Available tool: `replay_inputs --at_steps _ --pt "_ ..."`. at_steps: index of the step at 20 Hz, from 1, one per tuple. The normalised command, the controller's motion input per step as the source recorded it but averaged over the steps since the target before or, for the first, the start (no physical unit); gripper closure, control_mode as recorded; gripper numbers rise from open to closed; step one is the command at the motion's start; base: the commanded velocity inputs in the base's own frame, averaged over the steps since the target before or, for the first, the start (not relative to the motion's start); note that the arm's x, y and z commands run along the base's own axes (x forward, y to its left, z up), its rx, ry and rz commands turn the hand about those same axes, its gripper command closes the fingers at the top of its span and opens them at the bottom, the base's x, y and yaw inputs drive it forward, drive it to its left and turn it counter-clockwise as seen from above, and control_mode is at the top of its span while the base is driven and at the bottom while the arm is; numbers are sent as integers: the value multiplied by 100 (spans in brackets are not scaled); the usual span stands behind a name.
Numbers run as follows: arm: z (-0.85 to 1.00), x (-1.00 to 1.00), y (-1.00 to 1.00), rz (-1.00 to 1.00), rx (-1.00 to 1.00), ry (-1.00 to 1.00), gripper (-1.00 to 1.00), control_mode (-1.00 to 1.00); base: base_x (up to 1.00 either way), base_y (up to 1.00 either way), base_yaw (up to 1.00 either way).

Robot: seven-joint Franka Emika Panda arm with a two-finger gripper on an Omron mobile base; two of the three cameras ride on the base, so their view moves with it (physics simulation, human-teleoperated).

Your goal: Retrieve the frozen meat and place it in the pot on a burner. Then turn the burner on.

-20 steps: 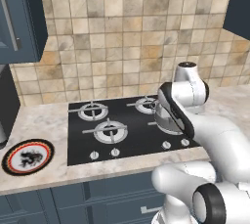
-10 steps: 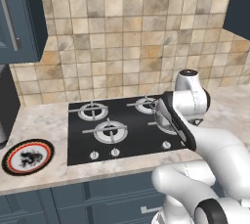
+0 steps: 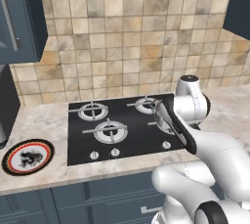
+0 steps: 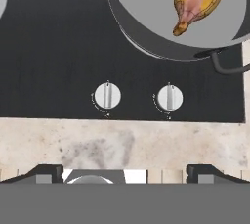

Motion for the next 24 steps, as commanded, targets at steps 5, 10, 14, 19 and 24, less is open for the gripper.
replay_inputs --at_steps 5,10,14,19,24 --pt "-3 0 0 0 0 0 -100 -100 0 0 0" --pt "-4 0 0 0 0 1 -100 -100 0 0 0" --pt "-41 4 -20 -3 -2 7 -100 -100 0 0 0" --pt "-31 0 -2 -9 -4 5 -100 -100 0 0 0" --pt "0 -4 -5 -7 0 -5 -100 -100 0 0 0"
